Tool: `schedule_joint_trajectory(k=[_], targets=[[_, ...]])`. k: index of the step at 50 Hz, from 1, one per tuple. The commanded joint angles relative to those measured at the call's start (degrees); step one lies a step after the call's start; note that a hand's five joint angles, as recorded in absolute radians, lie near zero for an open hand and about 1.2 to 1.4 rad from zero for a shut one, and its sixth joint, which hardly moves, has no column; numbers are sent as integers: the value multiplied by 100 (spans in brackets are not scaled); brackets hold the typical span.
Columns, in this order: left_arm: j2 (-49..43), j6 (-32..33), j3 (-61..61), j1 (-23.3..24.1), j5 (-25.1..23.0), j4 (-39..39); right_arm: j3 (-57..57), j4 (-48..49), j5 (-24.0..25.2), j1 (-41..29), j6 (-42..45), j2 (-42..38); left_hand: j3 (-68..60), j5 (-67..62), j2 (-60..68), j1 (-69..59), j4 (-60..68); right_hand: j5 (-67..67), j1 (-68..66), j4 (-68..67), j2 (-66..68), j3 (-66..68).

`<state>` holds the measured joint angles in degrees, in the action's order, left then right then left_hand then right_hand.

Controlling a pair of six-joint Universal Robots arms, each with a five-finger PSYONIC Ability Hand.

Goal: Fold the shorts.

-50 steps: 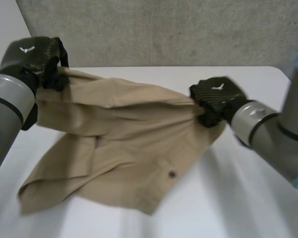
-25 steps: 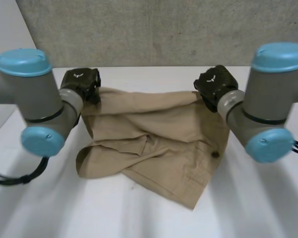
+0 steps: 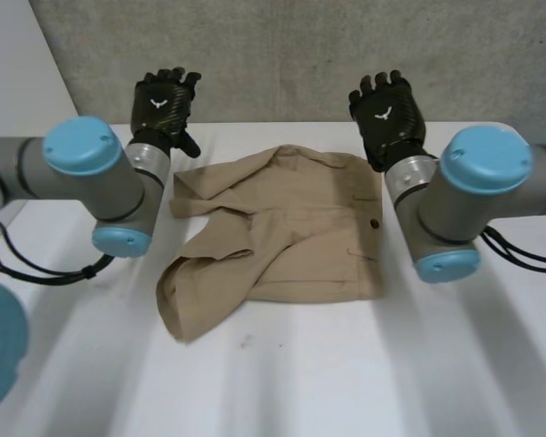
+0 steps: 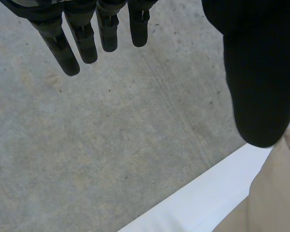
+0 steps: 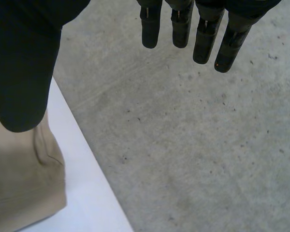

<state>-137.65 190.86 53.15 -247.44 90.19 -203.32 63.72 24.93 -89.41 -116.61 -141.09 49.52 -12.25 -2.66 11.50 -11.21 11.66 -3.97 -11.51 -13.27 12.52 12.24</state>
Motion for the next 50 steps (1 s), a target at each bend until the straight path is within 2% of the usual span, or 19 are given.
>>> schedule_joint_trajectory(k=[1, 6, 8, 9, 14, 20, 27, 33, 35, 40, 42, 46, 50], targets=[[1468, -22, 1600, 3, 8, 134, 1044, -1041, 152, 209, -823, 1243, 225, 266, -150, 121, -166, 397, 151, 327, -252, -224], [2443, -31, 3144, 108, -45, 292, 1765, -1947, 494, 244, -1341, 1561, 221, 262, -146, 117, -161, 397, 151, 327, -252, -224], [2515, -31, 3360, 153, -72, 301, 2073, -2159, 609, 253, -1543, 1613, 220, 262, -146, 116, -161, 397, 151, 327, -252, -224], [2576, -31, 3716, 327, -133, 301, 2257, -2211, 661, 253, -1657, 1657, 204, 245, -129, 100, -144, 397, 151, 327, -252, -224], [2454, -22, 3948, 513, -168, 275, 2741, -2010, 776, 253, -1974, 1666, 204, 245, -129, 100, -144, 397, 151, 327, -252, -224], [1699, -4, 3677, 513, -159, 266, 2988, -1492, 750, 174, -2080, 1439, 103, 144, -28, -1, -43, -115, -361, -185, 260, 288], [1083, 13, 3096, 460, -124, 424, 2988, -1421, 741, 174, -2019, 1236, 86, 127, -11, -18, -26, -284, -530, -354, 430, 457], [652, 22, 2596, 153, -28, 451, 2988, -1412, 741, 174, -2010, 1174, 2, 43, 73, -102, 57, -301, -547, -371, 446, 474], [591, 22, 2455, 39, 77, 425, 2988, -1412, 732, 174, -2010, 1174, -15, 26, 90, -119, 74, -335, -581, -404, 480, 507], [196, 92, 1745, -391, 796, 459, 2997, -1395, 732, 174, -2010, 1174, -49, -7, 123, -153, 108, -586, -832, -656, 731, 759], [99, 197, 1629, -532, 921, 468, 3005, -1360, 732, 174, -2010, 1174, -49, -7, 123, -153, 108, -872, -1118, -941, 1017, 1044], [-7, 584, 1628, -604, 1009, 503, 3058, -1166, 706, 174, -2001, 1174, -49, -7, 123, -153, 108, -1226, -1472, -1295, 1371, 1398], [89, 628, 1926, -498, 1009, 609, 3164, -938, 679, 165, -1992, 1148, 19, 60, 56, -85, 41, -1579, -1825, -1649, 1725, 1752]])
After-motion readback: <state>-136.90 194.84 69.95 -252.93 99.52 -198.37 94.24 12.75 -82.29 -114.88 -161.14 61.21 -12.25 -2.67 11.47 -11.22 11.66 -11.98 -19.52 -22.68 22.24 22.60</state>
